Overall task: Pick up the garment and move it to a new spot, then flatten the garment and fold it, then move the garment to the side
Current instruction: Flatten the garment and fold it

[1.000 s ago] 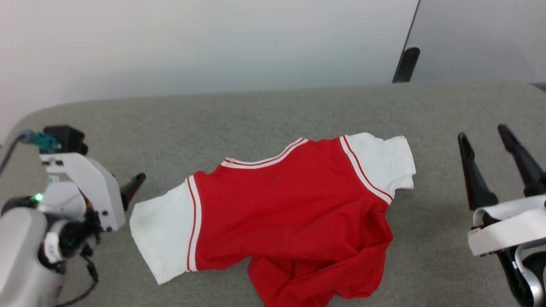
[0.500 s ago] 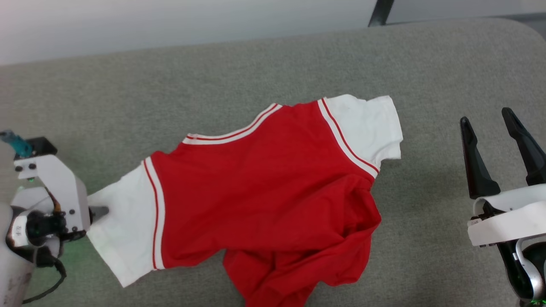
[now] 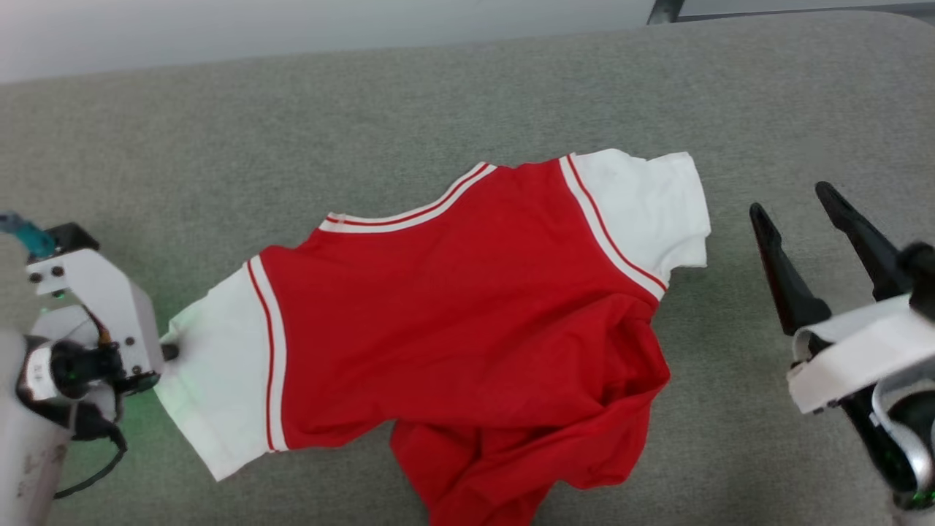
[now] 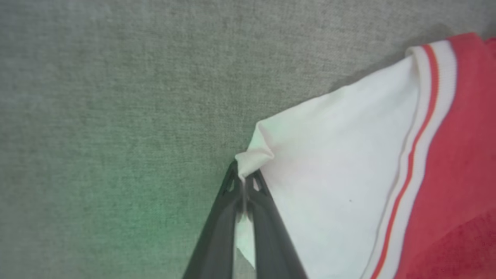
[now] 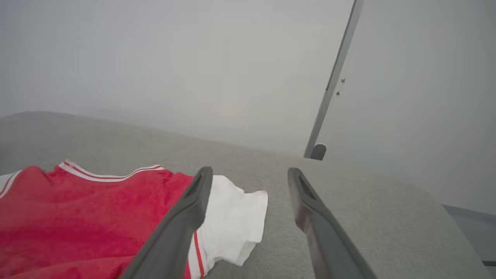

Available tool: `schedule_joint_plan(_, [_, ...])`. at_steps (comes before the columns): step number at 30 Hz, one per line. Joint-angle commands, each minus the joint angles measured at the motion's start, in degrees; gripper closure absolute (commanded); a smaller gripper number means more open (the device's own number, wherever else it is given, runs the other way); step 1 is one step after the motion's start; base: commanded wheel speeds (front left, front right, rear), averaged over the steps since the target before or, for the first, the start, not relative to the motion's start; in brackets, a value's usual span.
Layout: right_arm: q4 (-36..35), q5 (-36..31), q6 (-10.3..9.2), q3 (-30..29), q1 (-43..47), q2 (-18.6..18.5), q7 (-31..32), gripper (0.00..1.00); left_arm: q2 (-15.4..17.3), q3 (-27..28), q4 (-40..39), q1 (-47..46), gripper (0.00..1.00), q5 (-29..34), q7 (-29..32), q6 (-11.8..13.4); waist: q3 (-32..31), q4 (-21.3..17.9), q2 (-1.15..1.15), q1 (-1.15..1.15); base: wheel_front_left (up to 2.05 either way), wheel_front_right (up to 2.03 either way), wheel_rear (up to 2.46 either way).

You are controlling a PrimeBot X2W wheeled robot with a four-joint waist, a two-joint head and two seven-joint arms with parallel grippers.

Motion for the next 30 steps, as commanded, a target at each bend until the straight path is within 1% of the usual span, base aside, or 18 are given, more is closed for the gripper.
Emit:
schedule_joint_plan(1, [0.61, 1.46, -0.12, 0.42, -1.57, -1.22, 2.08, 0.00, -2.03, -1.67, 1.04, 0.96, 1.00, 0.34, 0.06, -0.52, 0.29, 0.76, 0.00, 0.00, 0.00, 0.00, 0.00])
schedule_joint_plan(5, [3.47, 6.45, -0.11, 2.50, -7.52, -5.88, 9.89, 0.00, -3.37, -2.58, 1.42, -1.36, 1.00, 1.14, -0.79, -1.36, 1.10, 2.32, 0.00, 0.00, 0.00, 0.00, 0.00])
schedule_joint_plan(7, [5.85, 9.55, -0.11, 2.86, -10.99, -6.95, 13.84, 0.00, -4.27, -3.04, 1.50, -2.64, 1.00, 1.26, -1.09, -1.91, 1.68, 3.29, 0.00, 0.00, 0.00, 0.00, 0.00])
schedule_joint_plan(9, [8.26, 11.19, -0.11, 3.86, -14.92, -9.32, 17.76, 0.00, -5.15, -3.55, 1.65, -4.09, 1.00, 1.52, -1.41, -2.40, 2.53, 4.40, 0.00, 0.00, 0.00, 0.00, 0.00])
schedule_joint_plan(14, [16.40, 16.63, -0.11, 6.79, -23.46, -12.85, 28.29, 0.00, -7.30, -4.89, 2.29, -8.25, 1.00, 2.36, -2.06, -3.55, 5.34, 7.11, 0.00, 0.00, 0.00, 0.00, 0.00])
schedule_joint_plan(16, [19.66, 17.39, -0.11, 7.68, -26.63, -13.67, 31.50, 0.00, -7.91, -5.20, 2.70, -9.63, 1.00, 2.67, -2.49, -3.94, 6.69, 7.98, 0.00, 0.00, 0.00, 0.00, 0.00])
schedule_joint_plan(17, [19.66, 17.39, -0.11, 7.68, -26.63, -13.67, 31.50, 0.00, -7.91, -5.20, 2.70, -9.63, 1.00, 2.67, -2.49, -3.94, 6.69, 7.98, 0.00, 0.00, 0.00, 0.00, 0.00])
schedule_joint_plan(20, [24.40, 17.79, -0.11, 9.26, -30.74, -14.49, 34.89, 0.00, -8.95, -5.71, 3.41, -11.66, 1.00, 3.01, -3.09, -4.48, 8.59, 9.23, 0.00, 0.00, 0.00, 0.00, 0.00])
schedule_joint_plan(22, [27.59, 18.03, -0.11, 9.97, -32.96, -14.22, 36.29, 0.00, -9.78, -6.05, 4.05, -12.62, 1.00, 3.19, -3.76, -5.01, 9.76, 9.98, 0.00, 0.00, 0.00, 0.00, 0.00])
schedule_joint_plan(28, [37.54, 18.63, -0.11, 11.12, -37.17, -11.74, 41.39, 0.00, -11.85, -6.84, 7.64, -14.43, 1.00, 3.41, -5.35, -6.22, 12.17, 11.47, 0.00, 0.00, 0.00, 0.00, 0.00])
schedule_joint_plan(30, [40.51, 18.91, -0.10, 11.27, -37.53, -10.12, 42.49, 0.00, -12.41, -7.17, 8.89, -14.93, 1.00, 3.51, -5.80, -6.59, 12.46, 11.80, 0.00, 0.00, 0.00, 0.00, 0.00])
